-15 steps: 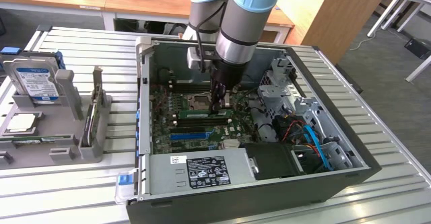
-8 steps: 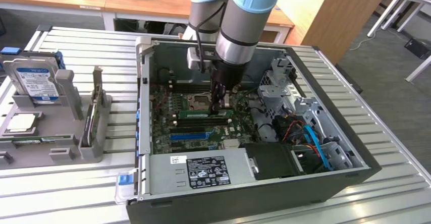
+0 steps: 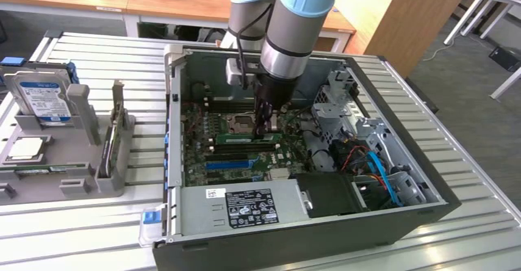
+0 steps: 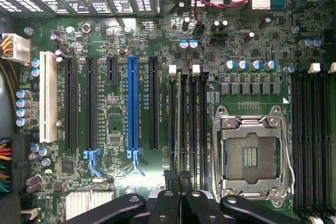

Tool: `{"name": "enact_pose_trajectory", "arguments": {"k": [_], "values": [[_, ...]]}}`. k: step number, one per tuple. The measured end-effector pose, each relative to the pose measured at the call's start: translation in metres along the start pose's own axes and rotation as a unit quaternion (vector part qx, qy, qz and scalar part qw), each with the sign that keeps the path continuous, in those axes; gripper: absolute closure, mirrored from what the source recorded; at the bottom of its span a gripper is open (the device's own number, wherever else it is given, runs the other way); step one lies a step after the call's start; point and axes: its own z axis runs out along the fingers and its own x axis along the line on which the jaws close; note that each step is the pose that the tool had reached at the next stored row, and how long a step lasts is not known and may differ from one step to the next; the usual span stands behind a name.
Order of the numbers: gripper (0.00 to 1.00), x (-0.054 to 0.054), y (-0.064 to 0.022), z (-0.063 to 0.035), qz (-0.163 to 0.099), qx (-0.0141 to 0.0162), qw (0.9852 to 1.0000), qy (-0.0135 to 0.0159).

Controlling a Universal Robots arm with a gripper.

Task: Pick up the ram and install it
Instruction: 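Insert the ram into the slot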

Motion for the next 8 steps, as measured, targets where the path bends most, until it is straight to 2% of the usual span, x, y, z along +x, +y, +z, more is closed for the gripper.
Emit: {"name": "enact_pose_trajectory", "arguments": {"k": [8], "values": [[0.88,0.0001,-0.0001,0.002,0.0,-0.0001,1.0,0.0002]]}}
